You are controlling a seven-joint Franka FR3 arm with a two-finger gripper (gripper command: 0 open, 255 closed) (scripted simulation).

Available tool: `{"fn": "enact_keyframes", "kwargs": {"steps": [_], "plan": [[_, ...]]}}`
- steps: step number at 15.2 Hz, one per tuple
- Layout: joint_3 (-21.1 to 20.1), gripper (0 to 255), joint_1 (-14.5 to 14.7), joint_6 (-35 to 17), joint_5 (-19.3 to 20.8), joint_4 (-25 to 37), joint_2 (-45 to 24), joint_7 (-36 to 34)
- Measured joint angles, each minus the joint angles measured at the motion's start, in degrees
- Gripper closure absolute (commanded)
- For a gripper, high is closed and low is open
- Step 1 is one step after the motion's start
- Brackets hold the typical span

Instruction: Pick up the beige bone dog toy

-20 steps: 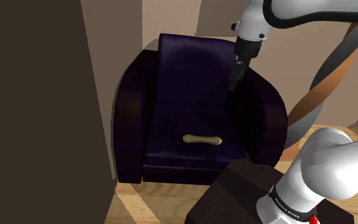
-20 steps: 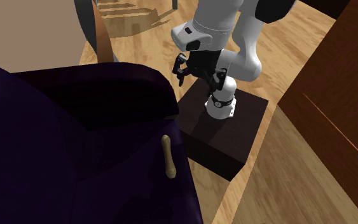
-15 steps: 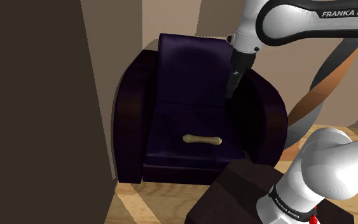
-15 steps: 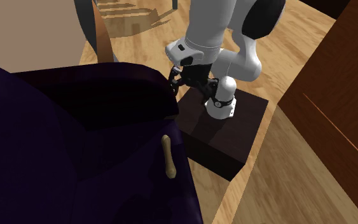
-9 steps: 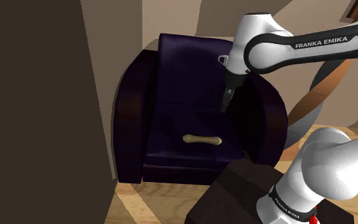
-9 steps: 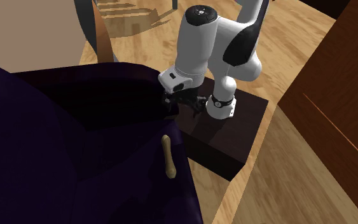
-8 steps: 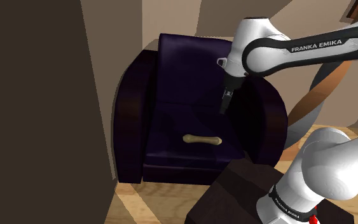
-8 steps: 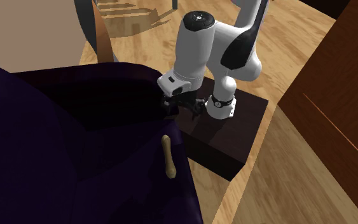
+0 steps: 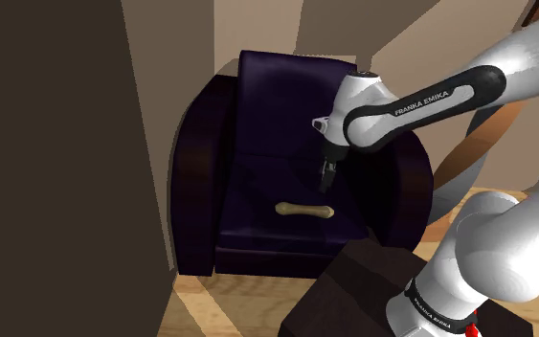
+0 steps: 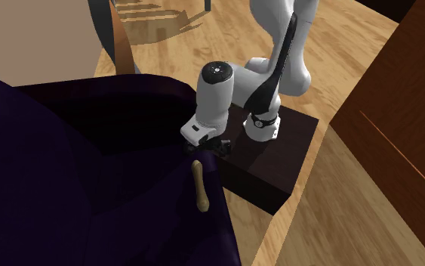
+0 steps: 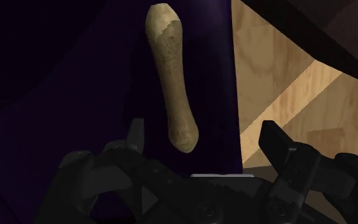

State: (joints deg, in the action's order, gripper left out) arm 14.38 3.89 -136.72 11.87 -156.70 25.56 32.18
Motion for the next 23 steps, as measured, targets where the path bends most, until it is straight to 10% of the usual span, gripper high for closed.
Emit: {"fn": "enact_keyframes", "kwargs": {"steps": [8,17,18,23], "plan": [[7.7,0,5.9,-21.0,-9.6,1.2,-21.4,18.8],[5.0,0,6.3,-30.0,-24.6,2.5,-32.5,31.5],[4.8,255,6.2,-30.2,-25.1,2.5,-32.8,31.8],[4.5,255,6.0,-30.5,-25.8,2.5,-33.1,32.3]]}}
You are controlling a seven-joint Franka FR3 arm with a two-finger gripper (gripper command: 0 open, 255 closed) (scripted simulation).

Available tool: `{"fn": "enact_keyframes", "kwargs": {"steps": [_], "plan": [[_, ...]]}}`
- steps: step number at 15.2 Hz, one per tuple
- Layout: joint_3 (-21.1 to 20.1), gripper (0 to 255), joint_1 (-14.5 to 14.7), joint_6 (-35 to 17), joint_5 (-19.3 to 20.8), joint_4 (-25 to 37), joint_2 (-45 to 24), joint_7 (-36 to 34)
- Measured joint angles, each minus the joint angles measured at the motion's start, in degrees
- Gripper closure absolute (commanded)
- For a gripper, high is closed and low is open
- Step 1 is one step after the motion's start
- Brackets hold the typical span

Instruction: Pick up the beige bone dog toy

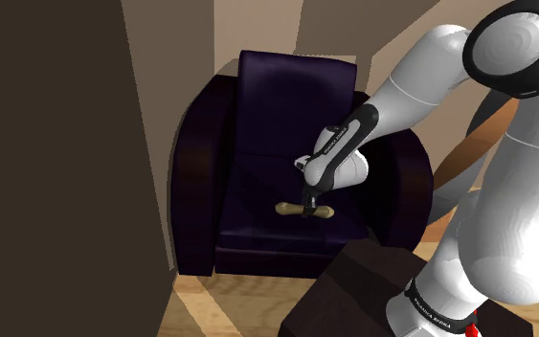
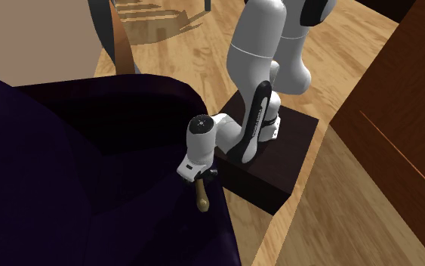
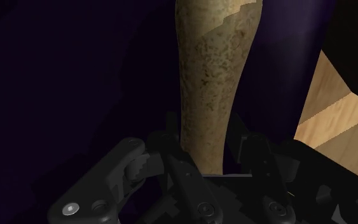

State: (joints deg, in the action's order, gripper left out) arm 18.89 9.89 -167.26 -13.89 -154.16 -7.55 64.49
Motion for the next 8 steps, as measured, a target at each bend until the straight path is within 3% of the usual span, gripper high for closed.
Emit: {"fn": "enact_keyframes", "kwargs": {"steps": [5,8], "plan": [[0.0,255,0.0,0.0,0.0,0.0,0.0,0.0],[1.7,255,1.0,1.7,3.5,-0.3,2.2,-2.7]]}}
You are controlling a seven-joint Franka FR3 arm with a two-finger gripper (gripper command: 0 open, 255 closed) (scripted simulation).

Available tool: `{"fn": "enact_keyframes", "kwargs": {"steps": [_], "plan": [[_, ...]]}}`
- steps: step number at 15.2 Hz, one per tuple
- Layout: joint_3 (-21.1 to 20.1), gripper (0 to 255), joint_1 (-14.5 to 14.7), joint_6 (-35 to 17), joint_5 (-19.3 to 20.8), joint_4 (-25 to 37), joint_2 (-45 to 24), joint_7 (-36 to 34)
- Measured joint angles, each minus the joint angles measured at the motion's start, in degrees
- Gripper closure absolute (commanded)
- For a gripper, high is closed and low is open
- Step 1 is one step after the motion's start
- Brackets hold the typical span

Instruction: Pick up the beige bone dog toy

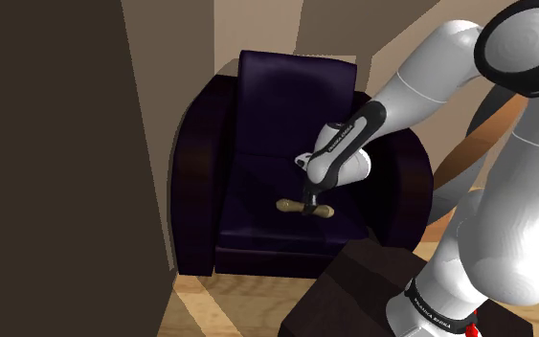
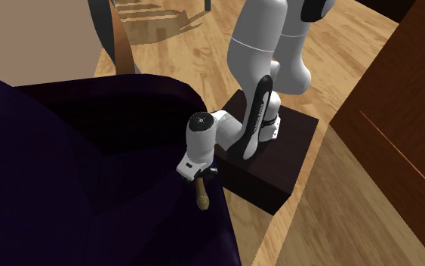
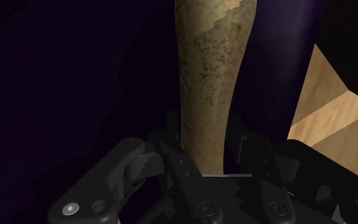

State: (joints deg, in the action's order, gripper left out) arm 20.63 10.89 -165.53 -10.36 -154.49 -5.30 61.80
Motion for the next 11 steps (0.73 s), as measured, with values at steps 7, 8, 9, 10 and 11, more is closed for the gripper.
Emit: {"fn": "enact_keyframes", "kwargs": {"steps": [7,8,9,10,11], "plan": [[2.3,255,0.3,6.3,9.5,0.0,7.0,-7.0],[2.3,255,0.2,7.2,10.6,-0.1,8.0,-7.8],[2.3,255,0.0,8.2,11.7,-0.1,9.1,-8.5],[2.2,255,-0.2,9.2,12.5,0.0,10.1,-9.1],[2.2,255,-0.4,10.0,13.1,0.1,10.9,-9.5]]}}
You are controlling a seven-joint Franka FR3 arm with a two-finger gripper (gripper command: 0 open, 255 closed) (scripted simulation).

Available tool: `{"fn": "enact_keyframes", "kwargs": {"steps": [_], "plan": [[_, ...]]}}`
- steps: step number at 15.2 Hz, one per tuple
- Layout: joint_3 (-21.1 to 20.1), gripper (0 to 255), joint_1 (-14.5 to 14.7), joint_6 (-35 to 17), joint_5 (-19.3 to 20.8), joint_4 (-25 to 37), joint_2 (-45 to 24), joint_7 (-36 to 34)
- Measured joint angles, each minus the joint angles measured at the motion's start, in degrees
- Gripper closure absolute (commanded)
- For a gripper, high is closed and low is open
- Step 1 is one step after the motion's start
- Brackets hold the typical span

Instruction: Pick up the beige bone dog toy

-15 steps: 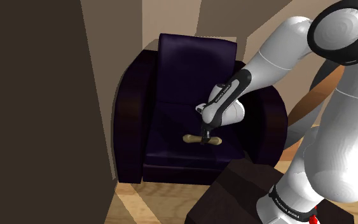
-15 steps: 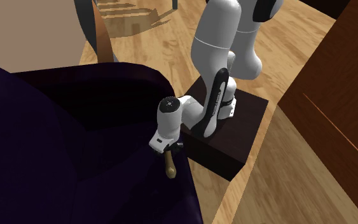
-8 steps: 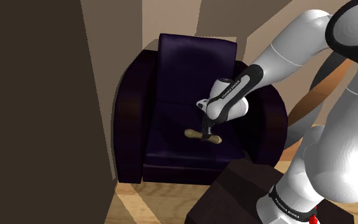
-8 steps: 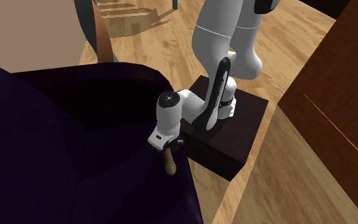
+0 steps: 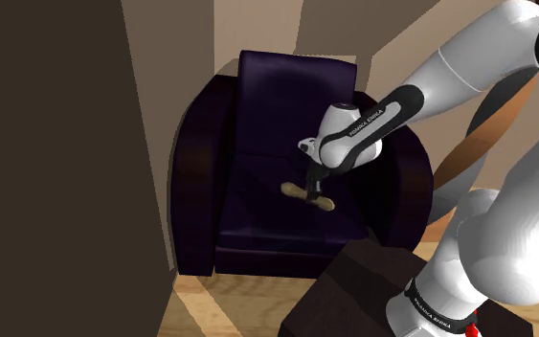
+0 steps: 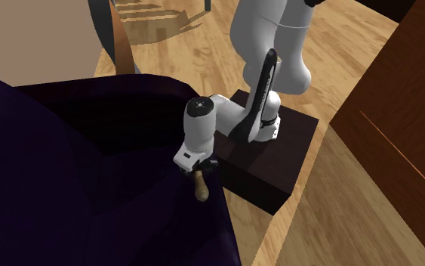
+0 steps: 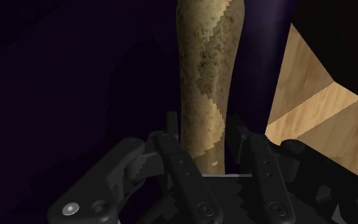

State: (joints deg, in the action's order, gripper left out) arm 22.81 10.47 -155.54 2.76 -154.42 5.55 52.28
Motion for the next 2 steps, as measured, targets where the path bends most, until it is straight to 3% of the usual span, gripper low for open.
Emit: {"fn": "enact_keyframes", "kwargs": {"steps": [2], "plan": [[-0.2,255,-0.3,1.6,1.1,0.2,1.4,-0.8]]}}
